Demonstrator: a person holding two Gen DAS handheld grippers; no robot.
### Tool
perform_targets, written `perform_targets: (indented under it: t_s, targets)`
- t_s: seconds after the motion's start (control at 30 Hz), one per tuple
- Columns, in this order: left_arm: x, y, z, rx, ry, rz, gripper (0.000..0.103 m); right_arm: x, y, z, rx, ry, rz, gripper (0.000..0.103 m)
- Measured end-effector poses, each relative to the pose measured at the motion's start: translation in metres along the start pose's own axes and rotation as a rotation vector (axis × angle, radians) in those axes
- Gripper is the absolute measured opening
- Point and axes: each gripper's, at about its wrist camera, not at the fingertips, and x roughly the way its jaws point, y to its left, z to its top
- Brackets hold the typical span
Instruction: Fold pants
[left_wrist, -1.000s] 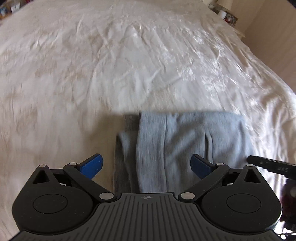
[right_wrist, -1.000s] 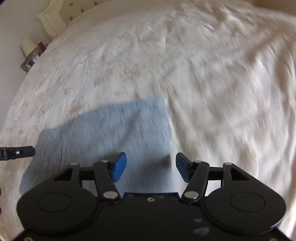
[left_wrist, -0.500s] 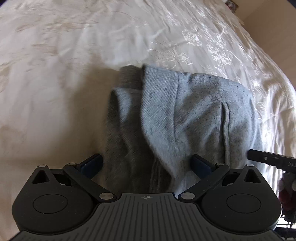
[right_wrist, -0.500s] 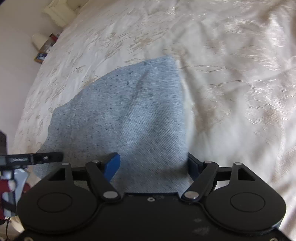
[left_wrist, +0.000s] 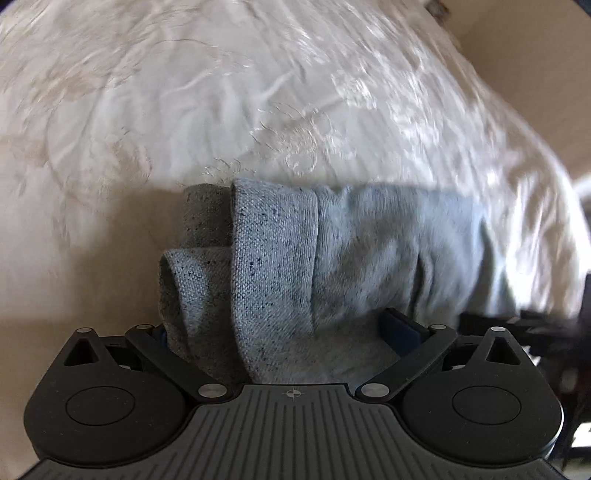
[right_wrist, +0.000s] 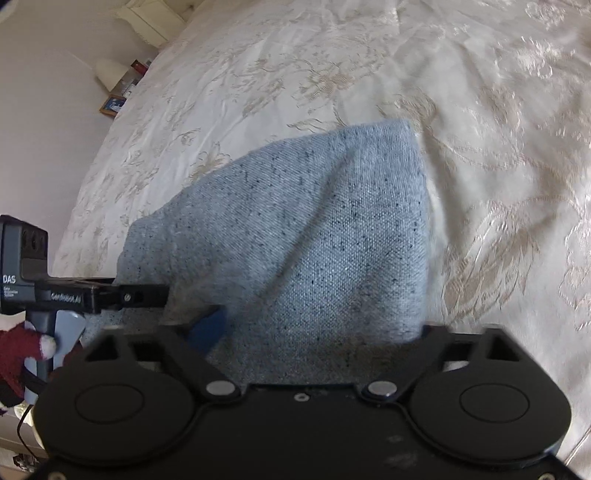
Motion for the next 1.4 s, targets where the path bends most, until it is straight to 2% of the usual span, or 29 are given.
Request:
perform_targets:
  t_s: [0.03,0.07,0.1,0.17,0.2,0.3,0.37,0.47,0.53,0.63,0.8,0.93,1.0,1.03,1.07,1.1,1.13,1.17,1.3,1.4]
  targets:
    - [-0.002,0.000,-0.001,-0.033,-0.016,-0.007,0.093,-0.003,0.000,0.002,0.003,0.000,-0.004,0.037]
    - [-0.004,-0.004,-0.002,-0.053,-0.028,-0.006,0.077,-0.009,0.002,0.004,0.003,-0.003,-0.007,0.021]
    - [-0.008,-0.010,-0.003,-0.046,-0.042,0.004,0.069,-0.015,0.007,0.005,-0.011,-0.003,-0.005,0.021]
    - [-0.016,-0.025,-0.007,-0.013,-0.066,0.035,0.060,-0.024,0.024,0.007,-0.072,-0.007,-0.020,0.019]
    - [-0.021,-0.029,-0.008,-0.011,-0.081,0.031,0.054,-0.029,0.035,0.008,-0.099,-0.008,-0.018,0.019]
    - [-0.047,-0.029,-0.012,-0.059,-0.133,-0.016,0.047,-0.042,0.069,0.014,-0.137,-0.022,0.035,0.019]
    - [-0.067,-0.028,-0.016,-0.073,-0.169,-0.029,0.047,-0.050,0.097,0.018,-0.185,-0.023,0.079,0.018]
    - [-0.101,-0.027,-0.023,-0.055,-0.228,0.000,0.047,-0.056,0.141,0.021,-0.273,-0.010,0.126,0.019]
    - [-0.124,-0.017,-0.030,-0.085,-0.266,0.007,0.047,-0.055,0.175,0.022,-0.334,0.001,0.167,0.019]
    - [-0.161,0.010,-0.043,-0.151,-0.330,0.045,0.047,-0.045,0.221,0.025,-0.397,0.020,0.221,0.019]
    - [-0.230,0.070,-0.072,-0.280,-0.430,0.125,0.047,-0.011,0.292,0.035,-0.412,0.061,0.366,0.019]
    - [-0.264,0.114,-0.093,-0.318,-0.469,0.196,0.048,0.020,0.336,0.041,-0.439,0.079,0.425,0.019]
    - [-0.265,0.143,-0.106,-0.366,-0.444,0.291,0.056,0.046,0.338,0.046,-0.387,0.093,0.374,0.022]
    - [-0.261,0.158,-0.114,-0.393,-0.413,0.389,0.056,0.061,0.338,0.046,-0.376,0.087,0.281,0.029]
    - [-0.256,0.172,-0.122,-0.420,-0.381,0.464,0.056,0.078,0.337,0.045,-0.389,0.076,0.133,0.037]
    - [-0.251,0.182,-0.128,-0.439,-0.363,0.513,0.056,0.090,0.339,0.041,-0.416,0.072,0.012,0.035]
    - [-0.249,0.190,-0.136,-0.459,-0.346,0.549,0.056,0.098,0.338,0.038,-0.445,0.070,-0.070,0.034]
    - [-0.248,0.197,-0.143,-0.479,-0.334,0.571,0.055,0.102,0.337,0.035,-0.460,0.064,-0.111,0.034]
    - [-0.249,0.193,-0.158,-0.493,-0.338,0.573,0.056,0.079,0.336,0.012,-0.463,0.035,-0.095,0.034]
    - [-0.253,0.180,-0.167,-0.474,-0.353,0.552,0.056,0.062,0.341,-0.009,-0.500,0.008,-0.079,0.045]
